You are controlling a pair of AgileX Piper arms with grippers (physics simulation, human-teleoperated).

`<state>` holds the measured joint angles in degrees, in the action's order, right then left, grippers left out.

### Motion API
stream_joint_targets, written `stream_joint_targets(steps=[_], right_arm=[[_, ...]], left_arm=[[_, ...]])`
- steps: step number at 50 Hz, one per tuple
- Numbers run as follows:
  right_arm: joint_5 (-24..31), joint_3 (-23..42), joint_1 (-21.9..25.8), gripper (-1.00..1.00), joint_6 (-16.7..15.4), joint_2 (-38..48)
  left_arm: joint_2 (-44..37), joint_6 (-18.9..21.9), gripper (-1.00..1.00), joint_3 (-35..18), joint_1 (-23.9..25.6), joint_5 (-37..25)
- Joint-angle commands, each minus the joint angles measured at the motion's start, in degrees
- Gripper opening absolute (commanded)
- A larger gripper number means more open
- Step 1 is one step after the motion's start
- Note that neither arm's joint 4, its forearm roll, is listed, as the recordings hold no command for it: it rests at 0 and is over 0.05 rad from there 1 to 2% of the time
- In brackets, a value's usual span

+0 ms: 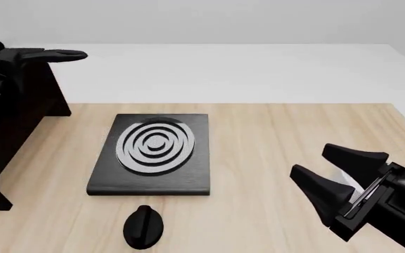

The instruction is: Put the frying pan on the cabinet shelf.

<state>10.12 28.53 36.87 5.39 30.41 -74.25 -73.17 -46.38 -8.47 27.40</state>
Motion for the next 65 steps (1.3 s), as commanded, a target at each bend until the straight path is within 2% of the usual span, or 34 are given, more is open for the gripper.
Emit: stream_joint_targets(steps=[1,16,18,28,48,56,58,60,65], right_arm=[[-0.5,-0.5,0.2,1.0,0.5,0.2],[-1.2,-0.6,0.6,1.0,0.3,1.2],[-0.9,-0.1,0.0,1.0,-1.0,0.1],[-0.2,0.2,0.4,1.0,-0.1,0.9],[0.1,-0.5,0.7,1.0,0.0,0.8],[0.0,-0.9,0.6,1.0,0.2,0.8],[-0.2,-1.1,1.0,1.0,1.7,0.2],[0.3,-0.5,0.7,1.0,0.5,0.4],[0.3,-0.6,0.5,1.0,0.9,0.2]], left_arm=[[-1.9,0.0,-1.0,0.7,-2.1,3.9],[-2.3,-1.3,-1.0,3.8,-3.9,6.9],[-2.3,-1.6,-1.0,4.2,-4.0,7.8],[-5.5,-3.0,-1.0,7.1,-5.6,13.3],[-8.5,-3.3,-1.0,8.8,-7.1,16.5],[-10.2,-4.7,-1.0,8.5,-7.6,18.0],[-10.8,-5.1,-1.0,8.8,-7.7,18.7],[-10.8,-4.8,-1.0,9.0,-7.5,18.8],[-10.5,-4.8,-1.0,9.5,-7.8,18.9]])
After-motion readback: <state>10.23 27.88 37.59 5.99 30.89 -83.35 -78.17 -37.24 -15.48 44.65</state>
